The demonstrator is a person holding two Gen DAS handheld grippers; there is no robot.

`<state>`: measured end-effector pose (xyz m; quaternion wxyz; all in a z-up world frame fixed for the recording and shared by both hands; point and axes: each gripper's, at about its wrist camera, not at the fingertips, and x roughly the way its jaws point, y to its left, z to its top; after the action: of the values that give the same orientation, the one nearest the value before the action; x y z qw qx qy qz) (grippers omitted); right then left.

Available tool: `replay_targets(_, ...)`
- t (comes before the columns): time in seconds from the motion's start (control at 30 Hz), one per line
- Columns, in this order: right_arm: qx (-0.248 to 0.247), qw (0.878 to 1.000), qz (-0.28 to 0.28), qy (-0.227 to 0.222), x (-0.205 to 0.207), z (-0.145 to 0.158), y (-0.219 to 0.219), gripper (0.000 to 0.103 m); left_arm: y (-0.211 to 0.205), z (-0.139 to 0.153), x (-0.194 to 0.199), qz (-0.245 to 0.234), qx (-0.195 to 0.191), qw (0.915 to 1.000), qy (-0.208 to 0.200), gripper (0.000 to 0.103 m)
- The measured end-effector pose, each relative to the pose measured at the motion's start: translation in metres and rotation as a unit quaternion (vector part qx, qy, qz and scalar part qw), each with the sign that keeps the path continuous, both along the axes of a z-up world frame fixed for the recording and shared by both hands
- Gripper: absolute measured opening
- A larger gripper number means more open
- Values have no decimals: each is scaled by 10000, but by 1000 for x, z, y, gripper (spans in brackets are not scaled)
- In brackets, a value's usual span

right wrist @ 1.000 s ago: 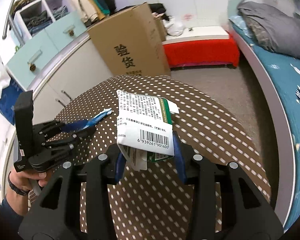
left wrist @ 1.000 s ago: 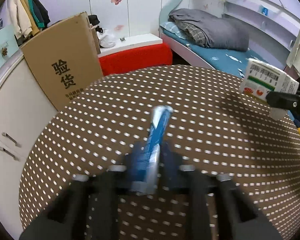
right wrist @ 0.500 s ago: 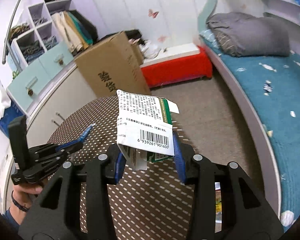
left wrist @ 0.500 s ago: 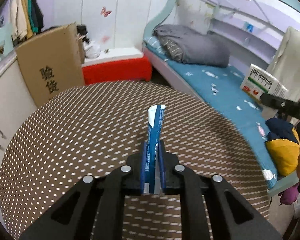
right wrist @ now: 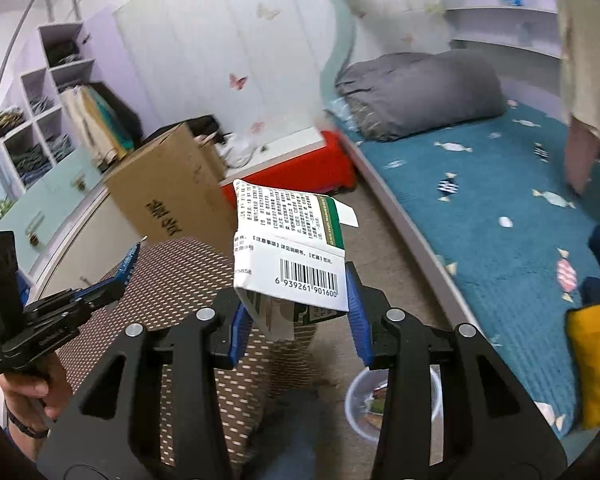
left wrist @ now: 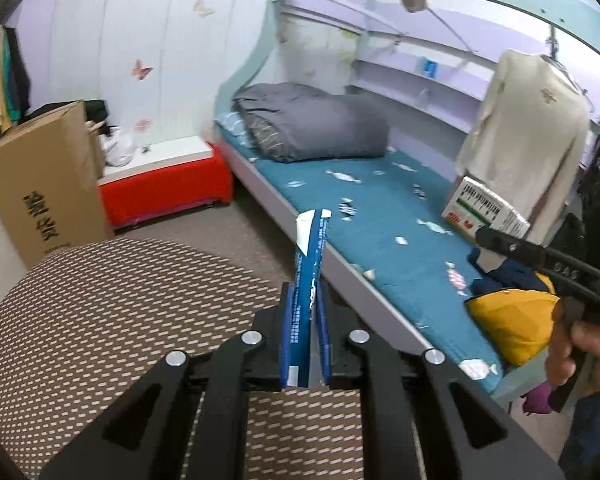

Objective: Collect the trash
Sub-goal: 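Carry the toothbrush and medicine box with both grippers down to the grey bin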

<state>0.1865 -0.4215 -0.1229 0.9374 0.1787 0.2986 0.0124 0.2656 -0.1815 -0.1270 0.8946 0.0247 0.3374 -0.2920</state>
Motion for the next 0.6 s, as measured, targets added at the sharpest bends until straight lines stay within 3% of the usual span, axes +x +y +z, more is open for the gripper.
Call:
replay_targets(0.27,43,9983,-544,201,-24,-25,-50,41,-77,-14,-16,-462,39,9984,329,11)
replay_targets(0.43,239,9948,-736,659,-21,-70,-71,41,-124,-53,-12,-688,367,9936,820,11)
replay_targets(0.6,578,9879,-781,1210,-13,-127,-85,41,-161,-103,-2,-838,807,9831,1416,11)
